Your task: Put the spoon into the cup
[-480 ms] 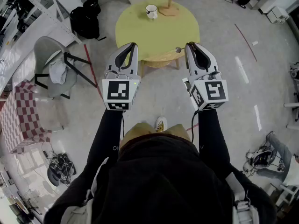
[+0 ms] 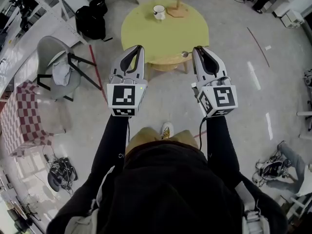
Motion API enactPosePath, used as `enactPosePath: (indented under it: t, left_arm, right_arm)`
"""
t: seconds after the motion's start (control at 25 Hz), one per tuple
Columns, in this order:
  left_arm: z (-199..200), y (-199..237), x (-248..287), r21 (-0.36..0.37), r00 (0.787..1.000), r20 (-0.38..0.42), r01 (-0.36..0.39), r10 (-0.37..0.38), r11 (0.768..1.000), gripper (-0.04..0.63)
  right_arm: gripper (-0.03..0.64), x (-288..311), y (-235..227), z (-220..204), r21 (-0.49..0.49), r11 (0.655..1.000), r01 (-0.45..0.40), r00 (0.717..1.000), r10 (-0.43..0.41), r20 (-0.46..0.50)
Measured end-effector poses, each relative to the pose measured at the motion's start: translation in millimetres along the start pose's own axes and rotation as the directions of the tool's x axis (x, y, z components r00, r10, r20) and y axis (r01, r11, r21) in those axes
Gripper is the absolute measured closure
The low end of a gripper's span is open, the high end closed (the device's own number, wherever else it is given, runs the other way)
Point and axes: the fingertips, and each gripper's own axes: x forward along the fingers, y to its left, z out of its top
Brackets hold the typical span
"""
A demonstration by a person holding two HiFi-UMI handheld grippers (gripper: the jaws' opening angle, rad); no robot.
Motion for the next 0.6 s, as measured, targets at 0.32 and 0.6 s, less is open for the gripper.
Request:
enactPosePath:
  t: [0.32,0.6]
  left_arm:
    - [3,-2,2,0.020,1.000,0.004,-0.022,0.022,1.000,0.580]
    - [-12,19,32,0.007,1.000,-0.003,-0.027,0.027,1.000,0.580]
  right_arm:
    - [0.560,4,-2,-2,0.003,0.999,-0.038,0.999,0.038,0.008]
    - [0.560,37,-11,-15,-0.007,0.999,-0.046,0.999,0.046,-0.010]
